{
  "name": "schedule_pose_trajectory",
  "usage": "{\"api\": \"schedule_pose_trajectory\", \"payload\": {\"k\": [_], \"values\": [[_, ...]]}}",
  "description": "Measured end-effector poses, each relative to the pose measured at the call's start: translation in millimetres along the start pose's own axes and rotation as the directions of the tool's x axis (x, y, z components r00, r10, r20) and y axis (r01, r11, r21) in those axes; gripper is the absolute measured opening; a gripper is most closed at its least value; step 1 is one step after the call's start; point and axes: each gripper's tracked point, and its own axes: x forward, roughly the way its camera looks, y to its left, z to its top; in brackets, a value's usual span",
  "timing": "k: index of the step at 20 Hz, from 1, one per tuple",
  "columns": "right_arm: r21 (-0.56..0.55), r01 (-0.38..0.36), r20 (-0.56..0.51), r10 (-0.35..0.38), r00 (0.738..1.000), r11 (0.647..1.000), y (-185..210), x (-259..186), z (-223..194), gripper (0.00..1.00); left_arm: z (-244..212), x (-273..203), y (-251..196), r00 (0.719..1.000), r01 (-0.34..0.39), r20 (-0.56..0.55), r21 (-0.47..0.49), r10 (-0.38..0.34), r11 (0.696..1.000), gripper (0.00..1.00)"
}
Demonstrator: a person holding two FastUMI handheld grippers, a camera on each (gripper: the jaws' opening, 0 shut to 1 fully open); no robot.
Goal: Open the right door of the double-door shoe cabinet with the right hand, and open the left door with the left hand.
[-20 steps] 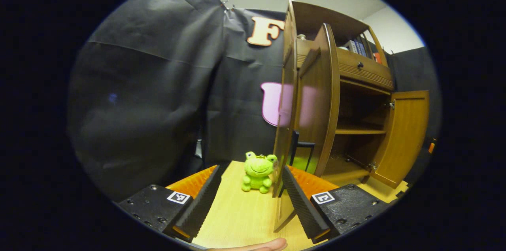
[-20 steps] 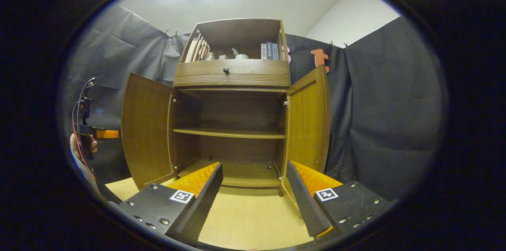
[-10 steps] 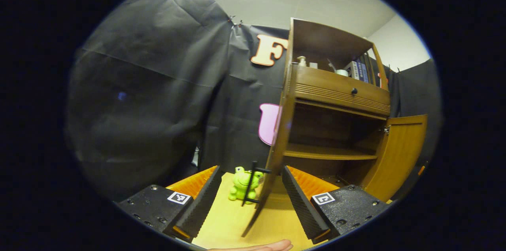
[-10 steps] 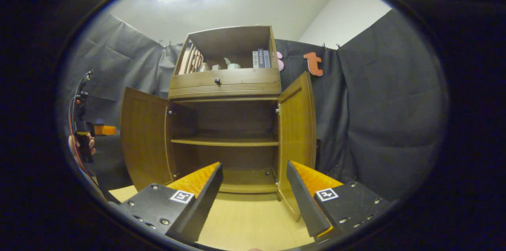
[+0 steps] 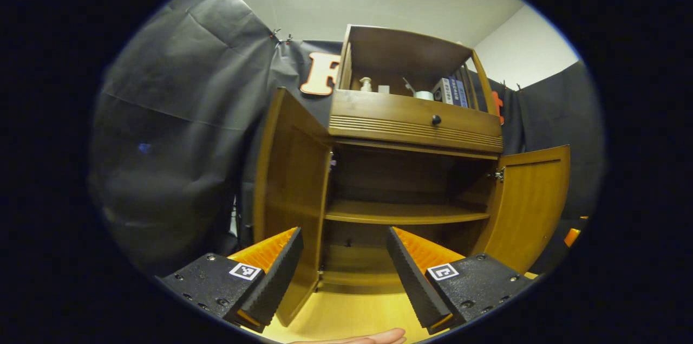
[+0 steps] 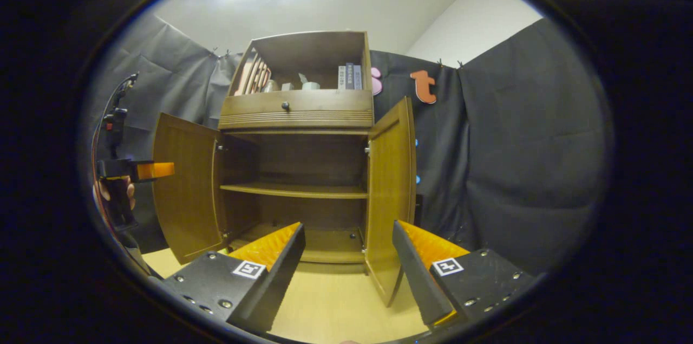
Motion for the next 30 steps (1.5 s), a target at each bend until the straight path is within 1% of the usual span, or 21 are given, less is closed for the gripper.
{"api": "schedule_pose_trajectory", "payload": {"k": [1,2,3,4,6,8,9,10,12,13,14,15,16,17,18,19,20,22,24,25,30], "values": [[0.001,0.005,0.001,-0.005,1.0,1.0,-1.3,3.9,0.8,0.99,-0.7,3.8,-12.6,1.0,0.016,0.002,0.008,-0.016,1.0,0.92],[0.005,0.009,0.004,-0.009,1.0,1.0,-2.3,7.8,2.3,0.96,-0.6,7.7,-27.9,0.999,0.039,0.011,0.017,-0.039,0.999,0.92],[0.011,0.017,0.002,-0.017,1.0,1.0,-4.7,10.5,2.4,0.99,-0.6,11.3,-44.8,0.998,0.066,0.023,0.021,-0.066,0.998,0.92],[0.016,0.028,-0.004,-0.028,1.0,0.999,-7.2,14.6,2.4,0.96,-1.1,16.8,-60.3,0.995,0.092,0.029,0.018,-0.092,0.996,0.96],[0.021,0.049,-0.011,-0.049,0.999,0.999,-11.9,20.6,4.3,0.96,-10.6,23.3,-94.1,0.988,0.152,0.014,0.003,-0.152,0.988,0.92],[0.026,0.063,-0.007,-0.063,0.998,0.998,-12.9,27.0,8.6,0.96,-17.9,27.5,-124.1,0.978,0.208,0.002,-0.015,-0.208,0.978,0.93],[0.023,0.074,-0.008,-0.074,0.997,0.997,-14.7,30.2,7.8,0.96,-21.7,29.1,-134.7,0.974,0.225,-0.004,-0.018,-0.225,0.974,0.92],[0.015,0.087,-0.01,-0.086,0.996,0.996,-17.3,33.5,6.9,0.96,-23.4,32.0,-141.0,0.973,0.232,-0.003,-0.017,-0.232,0.972,0.96],[0.016,0.111,-0.006,-0.111,0.994,0.994,-21.6,39.7,5.8,0.99,-29.9,38.4,-154.2,0.969,0.248,-0.004,0.001,-0.248,0.969,0.92],[0.026,0.112,0.006,-0.112,0.994,0.993,-19.6,41.9,6.9,0.96,-33.3,41.6,-159.4,0.967,0.254,-0.003,0.015,-0.254,0.967,0.92],[0.037,0.106,0.016,-0.107,0.994,0.994,-17.9,46.7,7.6,0.96,-38.1,44.3,-166.1,0.965,0.264,-0.008,0.027,-0.264,0.964,0.96],[0.042,0.103,0.022,-0.104,0.994,0.994,-17.5,53.4,7.0,0.99,-43.9,47.8,-172.8,0.961,0.278,-0.012,0.039,-0.278,0.96,0.96],[0.042,0.104,0.025,-0.105,0.994,0.994,-18.0,60.3,4.5,0.96,-49.7,52.1,-177.0,0.956,0.292,-0.022,0.054,-0.291,0.955,0.92],[0.035,0.108,0.029,-0.109,0.994,0.994,-18.5,66.3,-0.5,0.96,-56.0,56.5,-177.3,0.957,0.29,-0.037,0.062,-0.288,0.955,0.96],[0.027,0.118,0.031,-0.119,0.992,0.993,-19.3,73.3,-4.8,0.96,-63.0,59.1,-178.9,0.955,0.294,-0.053,0.072,-0.291,0.953,0.92],[0.015,0.127,0.035,-0.127,0.991,0.992,-19.8,80.1,-9.6,0.96,-69.9,62.7,-181.2,0.955,0.293,-0.073,0.074,-0.288,0.953,0.96],[0.002,0.133,0.036,-0.133,0.99,0.991,-19.1,88.8,-14.1,0.96,-80.3,63.1,-183.9,0.951,0.3,-0.103,0.084,-0.291,0.95,0.92],[-0.011,0.139,0.034,-0.138,0.99,0.99,-16.9,106.2,-20.1,0.94,-87.1,71.6,-179.7,0.956,0.283,-0.116,0.114,-0.27,0.952,0.96],[0.004,0.114,0.028,-0.115,0.993,0.993,-10.6,120.3,-25.8,0.99,-86.0,81.1,-171.8,0.968,0.24,-0.099,0.13,-0.228,0.962,0.97],[0.014,0.096,0.023,-0.097,0.995,0.995,-5.3,126.6,-28.6,0.96,-86.8,84.1,-168.8,0.971,0.228,-0.101,0.134,-0.216,0.964,0.97],[0.022,0.044,-0.009,-0.044,0.999,0.999,12.7,142.8,-41.4,0.96,-85.7,92.0,-153.2,0.983,0.165,-0.096,0.129,-0.154,0.978,0.97]]}}
